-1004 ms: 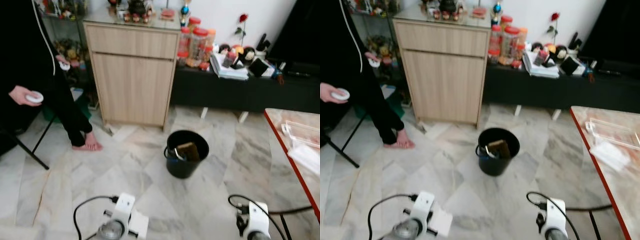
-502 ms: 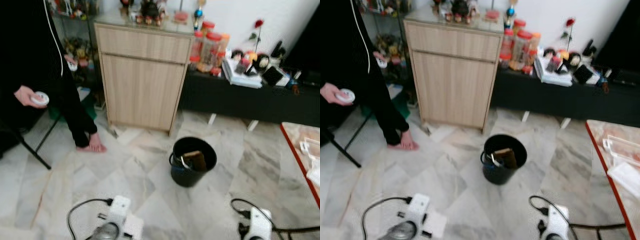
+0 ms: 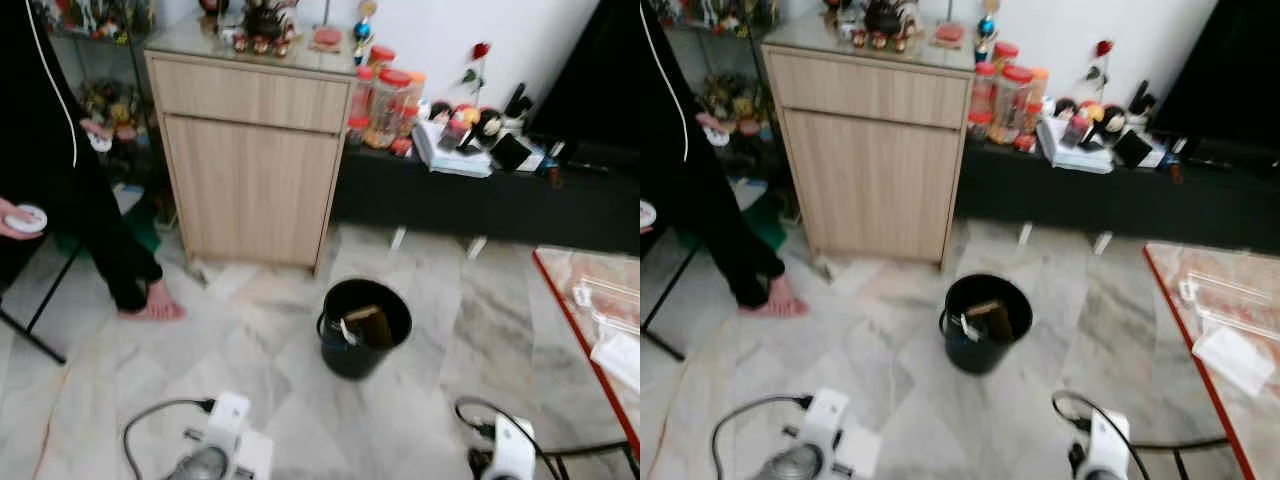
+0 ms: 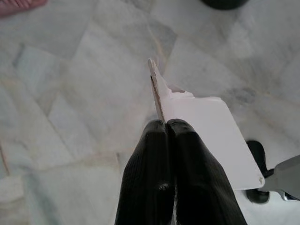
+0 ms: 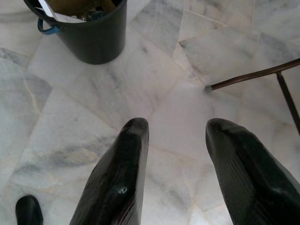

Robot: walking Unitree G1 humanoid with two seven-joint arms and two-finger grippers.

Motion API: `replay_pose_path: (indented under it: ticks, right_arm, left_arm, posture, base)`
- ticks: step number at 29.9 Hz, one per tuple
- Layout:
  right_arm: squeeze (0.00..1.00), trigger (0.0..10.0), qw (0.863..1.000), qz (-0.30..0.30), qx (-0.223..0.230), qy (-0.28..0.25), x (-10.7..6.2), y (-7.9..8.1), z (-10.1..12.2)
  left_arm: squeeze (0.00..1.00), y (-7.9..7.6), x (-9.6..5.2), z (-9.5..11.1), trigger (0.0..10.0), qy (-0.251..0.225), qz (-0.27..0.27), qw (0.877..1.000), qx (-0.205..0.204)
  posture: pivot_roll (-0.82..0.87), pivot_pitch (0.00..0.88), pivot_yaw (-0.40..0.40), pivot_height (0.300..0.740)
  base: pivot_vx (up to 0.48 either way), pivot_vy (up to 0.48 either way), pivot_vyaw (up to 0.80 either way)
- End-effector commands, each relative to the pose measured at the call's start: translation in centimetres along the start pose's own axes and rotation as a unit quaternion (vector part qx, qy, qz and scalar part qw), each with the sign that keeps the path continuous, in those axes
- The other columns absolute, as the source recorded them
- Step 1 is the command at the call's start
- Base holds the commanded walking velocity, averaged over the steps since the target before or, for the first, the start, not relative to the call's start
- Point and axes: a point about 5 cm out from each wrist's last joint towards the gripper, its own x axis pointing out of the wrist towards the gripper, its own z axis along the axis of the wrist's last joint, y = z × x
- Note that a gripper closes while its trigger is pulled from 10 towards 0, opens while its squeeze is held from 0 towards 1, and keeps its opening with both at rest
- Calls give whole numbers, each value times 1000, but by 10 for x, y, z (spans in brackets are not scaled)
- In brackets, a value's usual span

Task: Picking trash to rubbish bin

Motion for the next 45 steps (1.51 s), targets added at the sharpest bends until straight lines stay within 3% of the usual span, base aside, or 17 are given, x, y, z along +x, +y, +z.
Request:
replay_pose_path:
  ticks: [1,45]
  right_arm:
    - [0,10000,1000,-17,-1,1,-2,-12,-2]
    - [0,10000,1000,-13,5,3,-1,-11,0]
  left_arm:
    - [0,-13,2,5,10000,-6,-16,1000,-2]
    - [0,-16,2,6,10000,-6,-18,1000,3]
  posture:
    - [145,60,-130,740]
    - [146,92,-132,740]
  base:
    - [307,0,0]
    - [308,0,-14]
